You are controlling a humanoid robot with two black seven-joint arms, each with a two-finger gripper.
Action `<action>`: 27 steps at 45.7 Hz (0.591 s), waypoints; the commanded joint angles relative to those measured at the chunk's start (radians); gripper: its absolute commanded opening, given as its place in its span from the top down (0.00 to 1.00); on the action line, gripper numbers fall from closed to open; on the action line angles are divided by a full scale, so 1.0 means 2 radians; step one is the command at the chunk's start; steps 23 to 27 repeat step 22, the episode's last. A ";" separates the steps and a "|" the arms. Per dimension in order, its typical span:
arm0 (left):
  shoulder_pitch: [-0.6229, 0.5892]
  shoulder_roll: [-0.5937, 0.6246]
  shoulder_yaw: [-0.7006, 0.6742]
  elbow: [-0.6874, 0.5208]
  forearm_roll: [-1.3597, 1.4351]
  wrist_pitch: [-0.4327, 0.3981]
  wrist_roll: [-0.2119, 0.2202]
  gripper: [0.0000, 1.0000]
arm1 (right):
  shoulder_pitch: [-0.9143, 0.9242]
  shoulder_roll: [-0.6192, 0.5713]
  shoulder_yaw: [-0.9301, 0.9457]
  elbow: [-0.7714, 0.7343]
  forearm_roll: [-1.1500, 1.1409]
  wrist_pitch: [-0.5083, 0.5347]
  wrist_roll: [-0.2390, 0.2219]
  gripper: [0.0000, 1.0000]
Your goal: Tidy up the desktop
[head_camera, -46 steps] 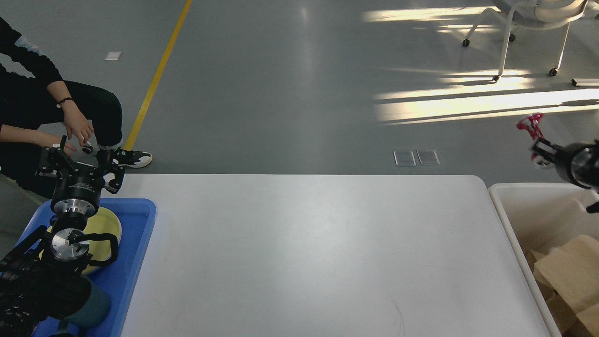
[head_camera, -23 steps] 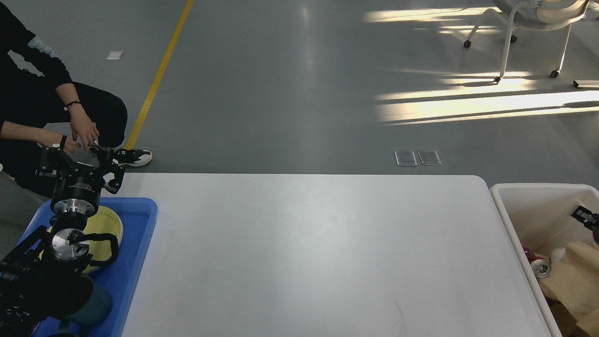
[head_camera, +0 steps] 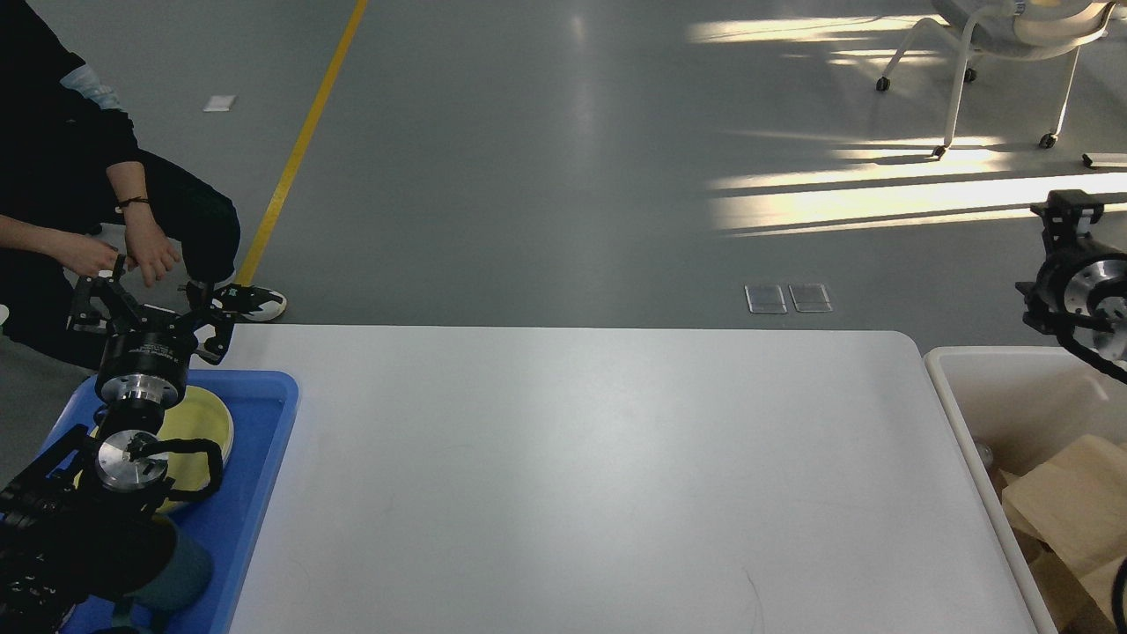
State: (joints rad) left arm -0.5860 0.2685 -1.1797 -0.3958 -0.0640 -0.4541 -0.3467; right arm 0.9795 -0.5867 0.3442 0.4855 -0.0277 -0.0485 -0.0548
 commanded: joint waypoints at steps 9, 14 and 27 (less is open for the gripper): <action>0.000 0.000 0.000 0.000 0.001 0.000 0.000 0.04 | -0.026 0.066 0.156 0.066 0.000 0.003 0.163 0.00; 0.000 0.000 0.000 0.000 0.001 0.000 0.000 0.04 | -0.043 0.094 0.162 0.066 0.002 0.000 0.175 0.00; 0.000 0.000 0.000 0.000 0.001 0.000 0.000 0.04 | -0.063 0.117 0.162 0.062 0.007 0.000 0.175 0.00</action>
